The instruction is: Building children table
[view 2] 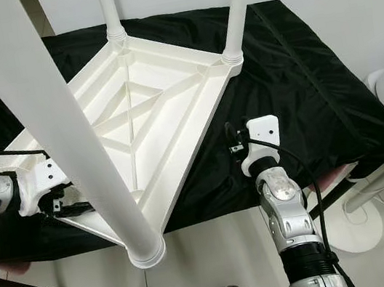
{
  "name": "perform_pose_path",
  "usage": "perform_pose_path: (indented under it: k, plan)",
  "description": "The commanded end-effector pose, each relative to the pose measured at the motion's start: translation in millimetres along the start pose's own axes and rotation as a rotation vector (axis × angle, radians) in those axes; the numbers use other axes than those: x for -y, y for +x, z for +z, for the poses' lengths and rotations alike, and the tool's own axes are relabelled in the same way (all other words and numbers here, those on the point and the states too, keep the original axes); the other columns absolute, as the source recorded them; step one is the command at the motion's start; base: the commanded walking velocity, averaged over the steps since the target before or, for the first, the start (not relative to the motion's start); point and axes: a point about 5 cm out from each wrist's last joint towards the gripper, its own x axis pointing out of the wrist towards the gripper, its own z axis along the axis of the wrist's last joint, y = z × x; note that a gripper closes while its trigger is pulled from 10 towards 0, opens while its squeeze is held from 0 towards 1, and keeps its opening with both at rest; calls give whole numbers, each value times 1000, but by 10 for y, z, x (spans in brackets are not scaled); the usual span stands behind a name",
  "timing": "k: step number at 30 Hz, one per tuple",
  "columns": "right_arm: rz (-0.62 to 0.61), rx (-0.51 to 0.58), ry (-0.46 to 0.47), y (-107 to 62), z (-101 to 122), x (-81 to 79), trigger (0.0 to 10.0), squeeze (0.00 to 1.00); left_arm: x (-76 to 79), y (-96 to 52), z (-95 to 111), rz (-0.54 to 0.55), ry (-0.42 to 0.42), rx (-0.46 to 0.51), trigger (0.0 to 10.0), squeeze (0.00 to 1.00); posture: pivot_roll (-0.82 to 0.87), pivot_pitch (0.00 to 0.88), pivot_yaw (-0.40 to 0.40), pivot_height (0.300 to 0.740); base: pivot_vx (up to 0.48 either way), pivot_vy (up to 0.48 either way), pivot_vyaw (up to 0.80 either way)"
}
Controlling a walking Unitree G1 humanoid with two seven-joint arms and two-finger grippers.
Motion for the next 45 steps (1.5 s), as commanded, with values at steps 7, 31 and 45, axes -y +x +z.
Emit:
perform_pose_path:
  k: [7,31,45]
  plan:
    - [-10,0,-7,8,-3,20,10000,0,-68,26,41,27,6,14,0,0,-58,100,27,740,0,0,0]
    - [-24,-1,-7,9,-14,22,10000,0,-174,359,312,282,-5,196,10000,0,-62,91,25,740,0,0,0]
    - [-83,-3,21,-16,-33,108,10000,63,-313,287,576,438,-32,338,10000,0,-64,73,35,740,0,0,0]
